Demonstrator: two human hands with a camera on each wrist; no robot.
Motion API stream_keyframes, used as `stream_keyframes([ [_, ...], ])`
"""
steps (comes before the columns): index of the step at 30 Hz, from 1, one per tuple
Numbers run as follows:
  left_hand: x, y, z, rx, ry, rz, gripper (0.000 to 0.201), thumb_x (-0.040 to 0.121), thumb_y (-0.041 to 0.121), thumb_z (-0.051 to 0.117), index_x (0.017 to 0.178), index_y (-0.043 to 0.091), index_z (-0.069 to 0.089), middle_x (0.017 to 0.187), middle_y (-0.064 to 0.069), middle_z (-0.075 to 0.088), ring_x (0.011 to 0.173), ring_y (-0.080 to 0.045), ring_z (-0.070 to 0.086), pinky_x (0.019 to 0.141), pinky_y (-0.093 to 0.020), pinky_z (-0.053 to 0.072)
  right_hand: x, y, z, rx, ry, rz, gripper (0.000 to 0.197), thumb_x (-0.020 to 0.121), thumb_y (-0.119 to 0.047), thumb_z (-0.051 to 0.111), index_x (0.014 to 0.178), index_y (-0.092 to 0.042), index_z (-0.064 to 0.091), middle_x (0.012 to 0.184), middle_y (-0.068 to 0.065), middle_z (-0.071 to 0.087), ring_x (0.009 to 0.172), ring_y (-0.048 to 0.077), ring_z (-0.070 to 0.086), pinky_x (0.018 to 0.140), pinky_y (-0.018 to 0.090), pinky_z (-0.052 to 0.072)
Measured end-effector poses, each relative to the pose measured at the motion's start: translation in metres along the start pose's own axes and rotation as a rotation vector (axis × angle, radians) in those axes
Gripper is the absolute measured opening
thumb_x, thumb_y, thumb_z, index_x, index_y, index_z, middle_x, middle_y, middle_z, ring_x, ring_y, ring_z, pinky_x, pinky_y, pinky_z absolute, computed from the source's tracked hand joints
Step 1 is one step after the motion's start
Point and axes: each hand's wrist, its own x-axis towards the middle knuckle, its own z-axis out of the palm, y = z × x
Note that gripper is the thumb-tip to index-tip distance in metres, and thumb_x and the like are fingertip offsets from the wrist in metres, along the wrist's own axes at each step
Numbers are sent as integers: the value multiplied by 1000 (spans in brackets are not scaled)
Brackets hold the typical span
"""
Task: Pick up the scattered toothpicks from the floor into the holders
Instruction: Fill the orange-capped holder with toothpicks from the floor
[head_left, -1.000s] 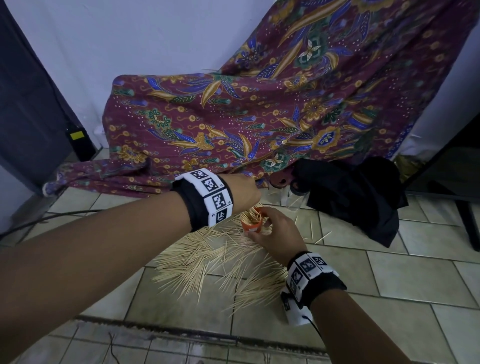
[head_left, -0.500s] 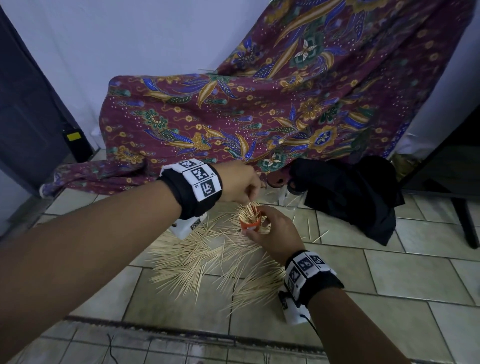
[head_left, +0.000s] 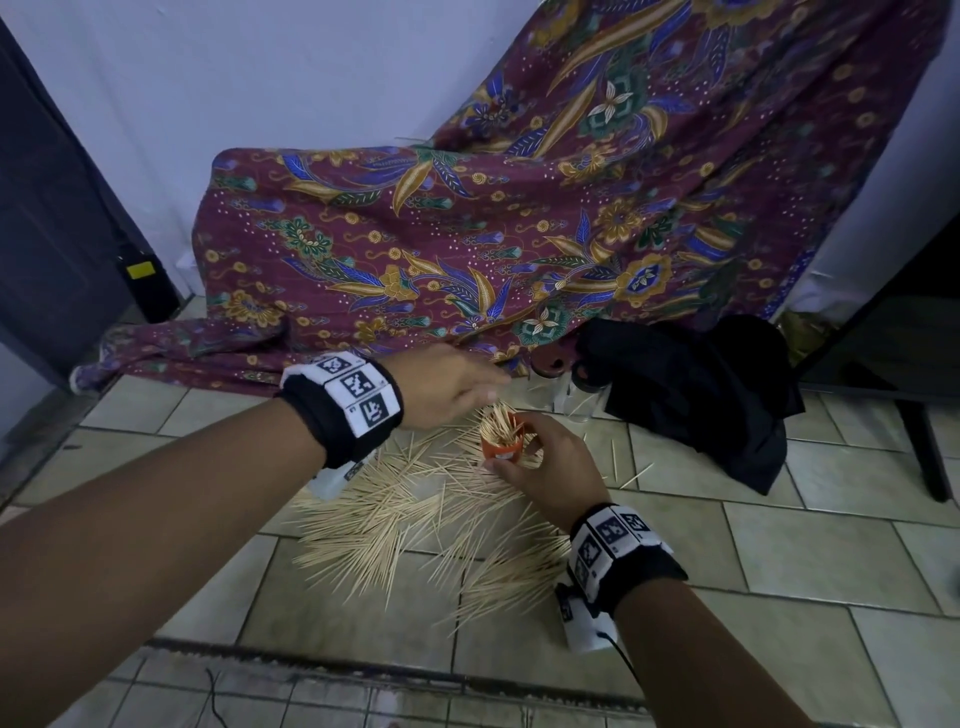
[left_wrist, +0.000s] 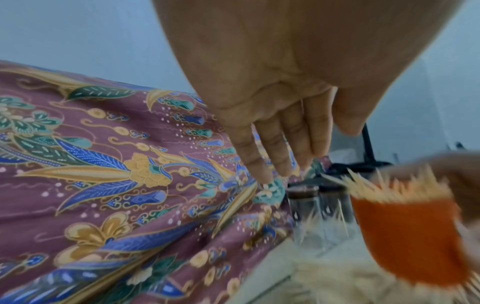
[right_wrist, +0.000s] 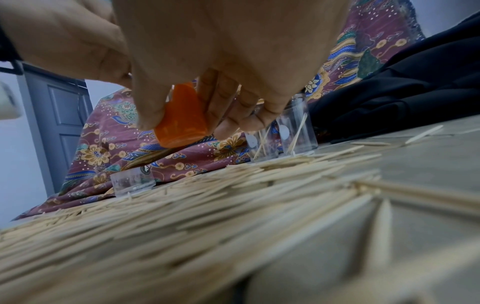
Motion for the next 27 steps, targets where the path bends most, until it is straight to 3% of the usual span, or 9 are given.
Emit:
stream_keyframes([
  [4, -8, -6, 25, 27, -152, 11, 52, 104, 40, 26, 154, 27, 17, 159, 11, 17, 145, -6, 17, 110, -18, 5, 1, 0, 0, 4, 9, -4, 50, 72, -38, 84, 116, -26, 62, 102, -13, 65, 82, 2, 55, 70, 13, 41],
  [7, -10, -9, 35, -13, -182, 32, 55, 104, 40, 25, 154, 31, 2, 160, 14, 0, 146, -2, 4, 116, -22, 3, 2, 2, 1, -8, 12, -10, 52, 71, -41, 84, 117, -26, 63, 102, -13, 65, 83, 4, 57, 73, 22, 47],
  [9, -10, -12, 37, -29, -142, 37, 58, 104, 40, 25, 153, 32, -4, 159, 16, -8, 145, 0, -1, 119, -29, 5, 3, 2, 0, -2, 15, -14, 52, 71, -41, 84, 116, -26, 63, 103, -13, 65, 84, 3, 57, 73, 21, 46],
  [14, -13, -13, 42, -16, -151, -51, 60, 103, 45, 24, 154, 30, -2, 161, 9, 3, 147, -8, 9, 120, -32, 10, 4, 2, -1, 11, 11, -7, 54, 71, -40, 84, 118, -26, 63, 105, -13, 65, 87, 3, 55, 75, 18, 43],
  [17, -14, -10, 53, -18, -143, 7, 60, 104, 41, 26, 155, 28, -3, 162, 7, 5, 147, -8, 9, 120, -28, 10, 4, 2, -1, 4, 11, -18, 49, 72, -40, 83, 115, -26, 63, 101, -12, 64, 85, 3, 55, 75, 20, 45],
  [20, -14, -12, 58, 18, -79, 89, 58, 105, 35, 28, 153, 30, -4, 158, 16, -1, 147, -4, 4, 118, -23, 5, 4, 1, -2, 0, 11, -23, 47, 73, -38, 81, 115, -25, 62, 99, -11, 64, 82, 5, 56, 74, 24, 47],
  [23, -14, -15, 61, 60, -48, 141, 56, 105, 33, 28, 152, 33, -2, 155, 19, -4, 148, -7, 5, 121, -34, 11, 5, 2, -2, 2, 7, -18, 48, 73, -39, 81, 115, -26, 62, 99, -12, 64, 83, 4, 56, 74, 23, 47],
  [27, -17, -19, 64, 78, -17, 186, 54, 105, 30, 29, 152, 36, 5, 158, 19, 3, 148, -7, 8, 121, -38, 15, 5, 3, -1, -11, -2, -17, 45, 74, -40, 81, 112, -28, 62, 97, -14, 63, 83, 2, 55, 73, 21, 44],
])
